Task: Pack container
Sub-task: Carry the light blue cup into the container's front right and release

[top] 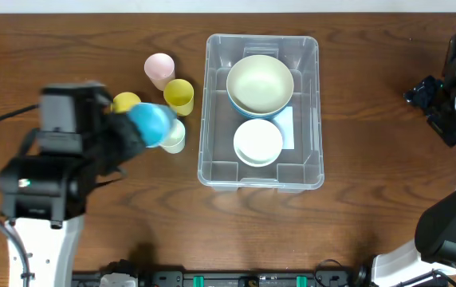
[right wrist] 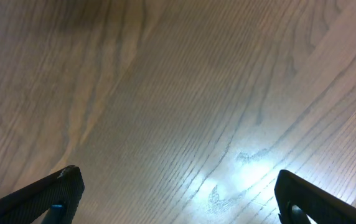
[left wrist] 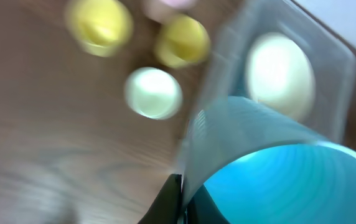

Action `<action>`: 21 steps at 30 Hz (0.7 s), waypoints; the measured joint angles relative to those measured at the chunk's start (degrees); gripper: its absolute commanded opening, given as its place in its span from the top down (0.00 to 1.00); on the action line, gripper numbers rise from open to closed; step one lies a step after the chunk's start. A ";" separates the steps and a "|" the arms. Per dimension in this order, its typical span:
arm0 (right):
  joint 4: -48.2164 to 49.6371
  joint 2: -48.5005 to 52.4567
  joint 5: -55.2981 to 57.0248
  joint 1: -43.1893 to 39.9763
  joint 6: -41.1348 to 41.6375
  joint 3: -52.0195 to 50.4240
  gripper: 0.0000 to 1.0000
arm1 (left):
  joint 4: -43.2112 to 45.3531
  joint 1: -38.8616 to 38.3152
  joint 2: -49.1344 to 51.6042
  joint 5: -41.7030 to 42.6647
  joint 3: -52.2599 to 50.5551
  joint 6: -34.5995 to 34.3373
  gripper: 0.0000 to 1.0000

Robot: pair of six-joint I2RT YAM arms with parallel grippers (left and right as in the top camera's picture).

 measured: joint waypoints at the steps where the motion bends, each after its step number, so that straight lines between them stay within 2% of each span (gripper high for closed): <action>1: 0.00 0.00 0.00 0.00 0.00 0.00 0.01 | 0.81 -2.69 0.46 0.46 0.00 -0.33 0.94; 11: 0.02 0.00 0.00 0.00 0.00 0.00 0.01 | 11.32 -25.05 12.63 1.31 -0.02 -1.99 0.94; 16: -0.02 0.00 0.02 0.00 0.00 0.00 0.01 | 13.00 -30.93 21.33 0.02 -0.02 -3.08 0.94; 21: 0.00 0.00 0.00 0.00 0.00 0.00 0.01 | 13.42 -33.20 26.56 -0.74 -0.07 -3.28 0.94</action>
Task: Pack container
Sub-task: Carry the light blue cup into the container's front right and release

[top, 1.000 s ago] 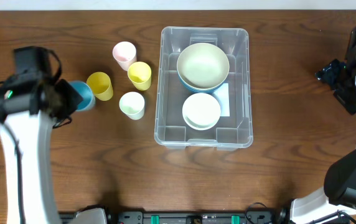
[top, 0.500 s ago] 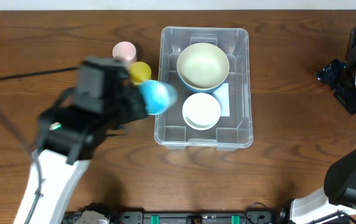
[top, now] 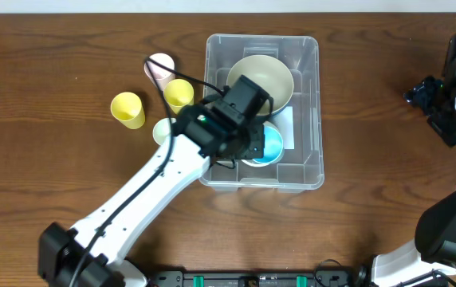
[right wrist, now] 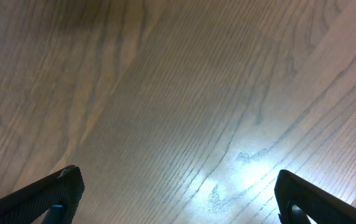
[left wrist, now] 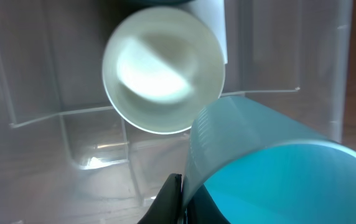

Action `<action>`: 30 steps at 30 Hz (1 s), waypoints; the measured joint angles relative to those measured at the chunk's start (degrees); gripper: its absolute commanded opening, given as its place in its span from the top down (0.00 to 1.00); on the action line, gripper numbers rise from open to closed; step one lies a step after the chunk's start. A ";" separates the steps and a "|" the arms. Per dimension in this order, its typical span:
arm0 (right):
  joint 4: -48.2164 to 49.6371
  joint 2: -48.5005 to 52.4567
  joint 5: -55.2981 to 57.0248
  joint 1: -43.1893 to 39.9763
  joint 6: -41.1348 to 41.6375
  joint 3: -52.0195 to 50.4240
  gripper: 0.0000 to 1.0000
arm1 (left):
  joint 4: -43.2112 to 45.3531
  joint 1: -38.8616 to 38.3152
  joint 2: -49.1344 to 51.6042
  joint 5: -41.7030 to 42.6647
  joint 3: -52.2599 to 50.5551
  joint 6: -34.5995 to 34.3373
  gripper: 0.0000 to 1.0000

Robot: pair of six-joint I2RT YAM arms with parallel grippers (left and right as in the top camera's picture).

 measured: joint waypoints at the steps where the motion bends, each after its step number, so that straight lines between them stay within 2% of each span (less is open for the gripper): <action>1: 0.02 0.00 0.02 0.00 0.00 0.00 0.01 | 0.13 -0.48 0.61 -0.15 0.00 0.02 0.94; 10: 0.00 0.00 0.02 0.00 0.00 0.00 0.01 | 2.78 -5.22 2.82 -1.44 0.00 0.04 0.94; 30: 0.00 0.00 0.02 0.00 0.00 0.00 0.01 | 5.95 -7.98 7.08 -3.26 0.00 0.50 0.94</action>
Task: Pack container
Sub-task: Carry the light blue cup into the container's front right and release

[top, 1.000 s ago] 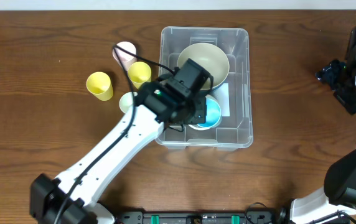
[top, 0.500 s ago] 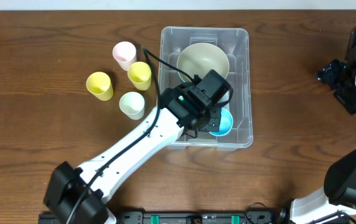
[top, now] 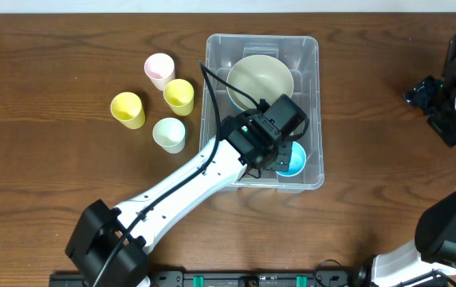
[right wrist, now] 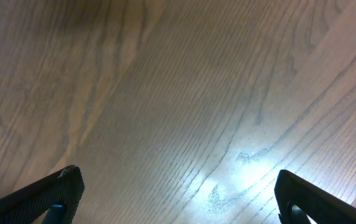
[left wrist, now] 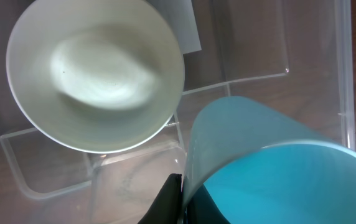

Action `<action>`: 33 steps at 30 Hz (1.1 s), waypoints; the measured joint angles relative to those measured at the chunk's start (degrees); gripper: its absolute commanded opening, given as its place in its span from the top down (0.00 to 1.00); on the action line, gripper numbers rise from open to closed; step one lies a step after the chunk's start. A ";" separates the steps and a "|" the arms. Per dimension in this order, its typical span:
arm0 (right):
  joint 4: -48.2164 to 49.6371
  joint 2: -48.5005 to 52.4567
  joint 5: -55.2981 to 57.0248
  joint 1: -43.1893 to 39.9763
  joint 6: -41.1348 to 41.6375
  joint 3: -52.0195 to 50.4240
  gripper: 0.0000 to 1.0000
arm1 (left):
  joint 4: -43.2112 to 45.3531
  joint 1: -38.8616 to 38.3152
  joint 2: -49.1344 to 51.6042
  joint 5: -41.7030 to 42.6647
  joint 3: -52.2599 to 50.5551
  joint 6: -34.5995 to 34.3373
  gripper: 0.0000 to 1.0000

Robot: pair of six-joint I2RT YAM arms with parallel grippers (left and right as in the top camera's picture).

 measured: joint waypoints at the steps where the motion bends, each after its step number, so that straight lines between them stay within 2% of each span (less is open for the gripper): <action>1: 0.00 0.00 -0.02 0.00 0.00 0.00 0.01 | 0.00 -0.04 0.00 0.02 0.00 0.00 0.94; 19: 0.00 0.00 -0.02 0.00 0.00 0.00 0.01 | 0.15 -2.95 3.43 -0.37 0.00 0.00 0.94; 21: 0.00 0.00 0.00 0.00 0.00 0.00 0.01 | 0.13 -2.95 3.45 -0.37 0.00 0.09 0.86; 24: 0.00 0.00 0.00 0.00 0.00 0.00 0.01 | 0.02 -3.02 3.45 -0.42 0.00 0.79 0.67; 33: 0.02 0.00 0.00 0.00 0.00 0.00 0.01 | 0.26 -3.02 3.45 -1.27 0.00 0.94 0.56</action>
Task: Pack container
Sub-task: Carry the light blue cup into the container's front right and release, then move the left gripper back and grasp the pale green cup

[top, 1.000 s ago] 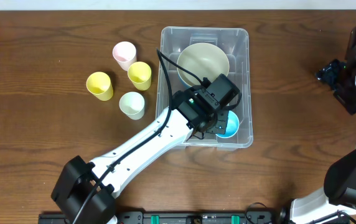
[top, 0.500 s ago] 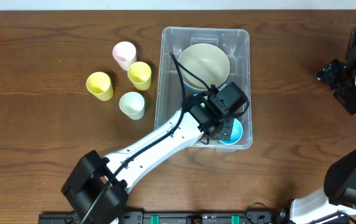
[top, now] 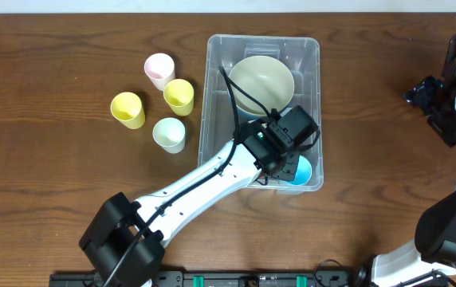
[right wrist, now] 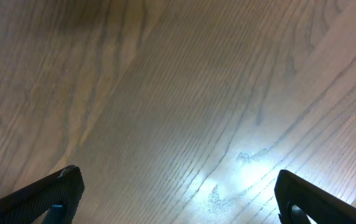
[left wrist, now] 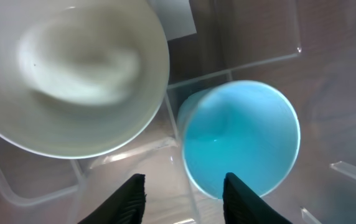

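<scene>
The clear plastic container [top: 212,112] holds a large cream bowl [top: 260,80] at the back. A small white bowl [left wrist: 72,74] sits in front of it, hidden under my left arm in the overhead view. A blue cup [left wrist: 240,137] stands upright in the container's front right corner [top: 301,171], beside the small bowl. My left gripper [left wrist: 187,202] hovers just above it, open, with nothing between its fingers [left wrist: 131,199]. My right gripper [right wrist: 178,199] is open over bare table at the far right [top: 439,104].
A pink cup [top: 159,69], two yellow cups [top: 178,96] [top: 127,109] and a pale green cup [top: 169,134] stand upright on the wooden table left of the container. A white label lies on the container floor [left wrist: 172,15].
My left gripper was shut on the blue cup and is now open. The cup stands free in the container's front right corner. The right arm has not moved.
My left gripper held the blue cup over the table beside the other cups. Then it held the cup over the small white bowl in the container, then at the front right corner. Now the cup stands there, let go.
</scene>
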Action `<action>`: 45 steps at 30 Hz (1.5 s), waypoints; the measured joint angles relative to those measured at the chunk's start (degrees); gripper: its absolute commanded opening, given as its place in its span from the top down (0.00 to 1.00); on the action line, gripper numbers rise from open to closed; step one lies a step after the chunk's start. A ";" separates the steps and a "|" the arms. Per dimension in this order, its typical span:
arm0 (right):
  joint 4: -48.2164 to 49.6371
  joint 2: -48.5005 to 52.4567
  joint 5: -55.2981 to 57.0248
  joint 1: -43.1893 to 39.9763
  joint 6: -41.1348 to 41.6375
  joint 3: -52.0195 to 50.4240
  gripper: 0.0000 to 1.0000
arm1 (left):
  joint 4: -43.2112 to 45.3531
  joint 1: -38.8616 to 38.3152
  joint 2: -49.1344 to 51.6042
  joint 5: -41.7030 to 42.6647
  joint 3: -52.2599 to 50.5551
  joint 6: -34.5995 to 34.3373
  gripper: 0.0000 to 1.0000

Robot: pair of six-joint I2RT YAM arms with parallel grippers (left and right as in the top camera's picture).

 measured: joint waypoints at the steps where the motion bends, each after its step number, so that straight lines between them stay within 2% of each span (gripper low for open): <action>1: -0.02 0.00 0.00 0.00 0.00 0.00 0.01 | -0.04 0.09 0.00 -0.02 0.00 -0.02 0.54; 3: -0.02 0.00 0.00 0.00 0.00 0.00 0.01 | -0.50 0.39 0.00 -0.07 0.07 0.09 0.53; 7: -0.02 0.00 -0.02 0.00 0.00 0.00 0.01 | -4.98 3.30 -0.07 -0.28 2.56 0.15 0.44; 9: -0.02 0.00 -0.02 0.00 0.00 0.00 0.01 | -7.76 5.86 -0.48 -0.70 5.09 0.50 0.24; 10: -0.02 0.00 0.00 0.00 0.00 0.00 0.01 | -9.03 7.61 -1.07 -1.16 6.47 0.48 0.19; 18: -0.02 0.00 0.00 0.00 0.00 0.00 0.01 | -16.87 28.26 -11.54 -6.40 11.37 -1.88 0.18; 25: 0.00 0.00 -0.02 0.00 0.00 0.00 0.01 | -17.79 39.17 -7.76 -7.30 8.41 -2.97 0.18; 31: 0.00 0.00 -0.02 0.00 0.00 0.00 0.01 | -18.27 42.05 -1.92 -7.45 5.77 -3.23 0.18; 45: 0.00 0.00 -0.02 0.00 0.00 0.00 0.01 | -17.62 42.86 5.66 -7.45 3.26 -5.49 0.20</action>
